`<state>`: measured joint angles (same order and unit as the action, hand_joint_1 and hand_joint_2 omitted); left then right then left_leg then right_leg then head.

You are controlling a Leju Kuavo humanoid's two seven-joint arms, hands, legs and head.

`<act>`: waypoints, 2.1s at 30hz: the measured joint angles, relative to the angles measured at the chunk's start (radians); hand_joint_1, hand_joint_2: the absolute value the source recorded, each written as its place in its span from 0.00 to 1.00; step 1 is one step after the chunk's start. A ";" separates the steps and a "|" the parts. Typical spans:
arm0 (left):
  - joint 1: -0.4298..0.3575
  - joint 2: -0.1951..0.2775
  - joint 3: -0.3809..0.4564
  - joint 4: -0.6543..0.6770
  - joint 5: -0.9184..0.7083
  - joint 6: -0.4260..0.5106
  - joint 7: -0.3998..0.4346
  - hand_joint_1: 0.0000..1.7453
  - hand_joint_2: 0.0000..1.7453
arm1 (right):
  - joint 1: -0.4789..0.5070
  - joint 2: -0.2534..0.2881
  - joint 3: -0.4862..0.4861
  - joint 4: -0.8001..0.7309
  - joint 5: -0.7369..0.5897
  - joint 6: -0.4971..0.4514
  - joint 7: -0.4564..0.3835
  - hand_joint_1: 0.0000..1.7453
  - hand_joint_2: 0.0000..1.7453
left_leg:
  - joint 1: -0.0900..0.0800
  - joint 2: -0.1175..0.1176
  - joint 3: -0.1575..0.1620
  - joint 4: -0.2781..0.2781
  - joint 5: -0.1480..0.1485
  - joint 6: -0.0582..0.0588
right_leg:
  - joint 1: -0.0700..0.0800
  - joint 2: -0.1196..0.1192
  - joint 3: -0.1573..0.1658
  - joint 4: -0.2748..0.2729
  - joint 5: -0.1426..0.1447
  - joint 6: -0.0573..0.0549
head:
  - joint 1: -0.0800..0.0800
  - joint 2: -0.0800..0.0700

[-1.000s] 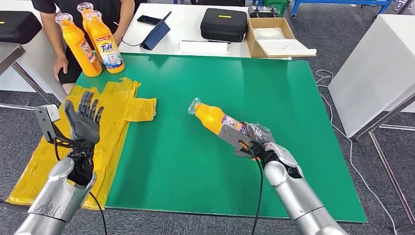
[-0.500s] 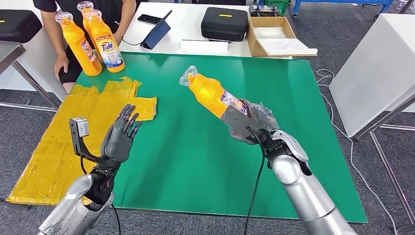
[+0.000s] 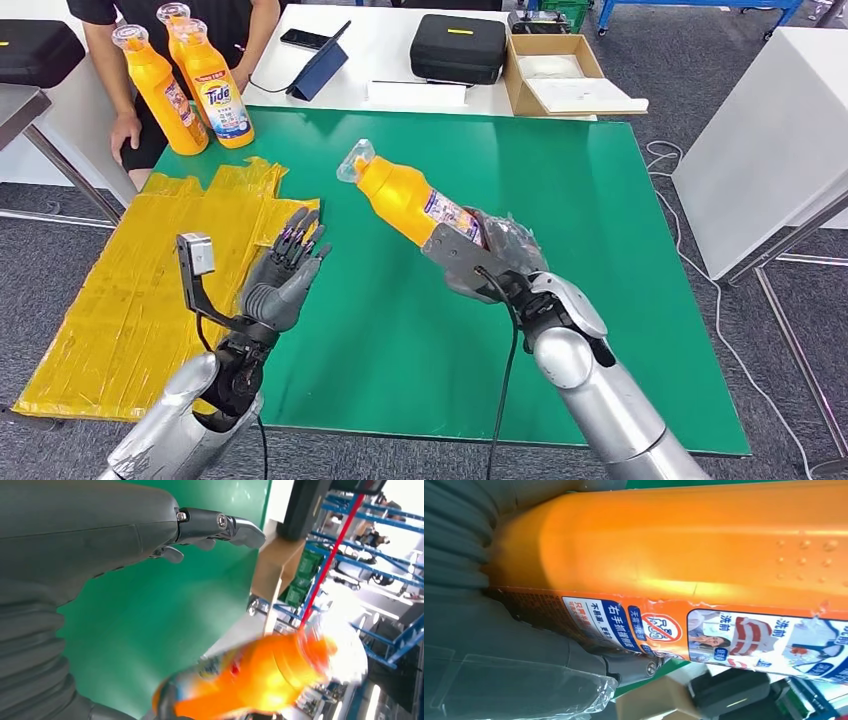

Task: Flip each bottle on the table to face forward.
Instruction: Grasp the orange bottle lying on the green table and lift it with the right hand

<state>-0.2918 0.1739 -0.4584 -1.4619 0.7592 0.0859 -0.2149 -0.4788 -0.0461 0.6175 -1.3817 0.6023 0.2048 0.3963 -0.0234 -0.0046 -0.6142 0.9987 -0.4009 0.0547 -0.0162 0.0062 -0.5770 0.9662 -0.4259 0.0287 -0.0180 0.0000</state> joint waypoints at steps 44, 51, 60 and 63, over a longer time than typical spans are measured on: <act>-0.011 -0.100 0.069 0.019 0.000 0.021 -0.004 0.00 1.00 | -0.176 0.222 0.313 0.248 0.020 0.002 0.046 1.00 1.00 | 0.002 0.001 -0.001 0.000 0.000 -0.001 | 0.000 0.000 -0.002 0.000 0.000 0.000 | 0.000 0.000; -0.005 -0.100 0.075 0.031 -0.096 0.069 -0.085 0.00 1.00 | -0.202 0.219 0.378 0.257 -0.109 -0.009 0.050 1.00 1.00 | 0.001 0.000 -0.001 0.000 0.001 -0.001 | 0.000 0.000 -0.003 0.000 0.000 0.000 | 0.000 0.000; 0.002 -0.101 0.079 0.034 -0.147 0.130 -0.142 0.00 1.00 | -0.247 0.185 0.468 0.267 -0.201 -0.052 0.053 1.00 1.00 | 0.001 0.001 -0.001 0.000 0.001 -0.001 | 0.000 0.000 -0.003 0.000 0.000 0.000 | 0.000 0.000; 0.001 -0.101 0.083 0.035 -0.143 0.136 -0.138 0.32 1.00 | -0.257 0.185 0.481 0.273 -0.214 -0.058 0.056 1.00 1.00 | 0.001 0.001 -0.001 0.000 0.001 -0.001 | 0.000 0.000 -0.004 0.000 0.000 0.000 | 0.000 0.000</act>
<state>-0.2909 0.0732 -0.3757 -1.4270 0.6166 0.2215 -0.3525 -0.7361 0.1385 1.0989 -1.1085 0.3887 0.1472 0.4527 -0.0225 -0.0040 -0.6151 0.9988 -0.4003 0.0539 -0.0160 0.0065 -0.5809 0.9664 -0.4260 0.0285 -0.0179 0.0000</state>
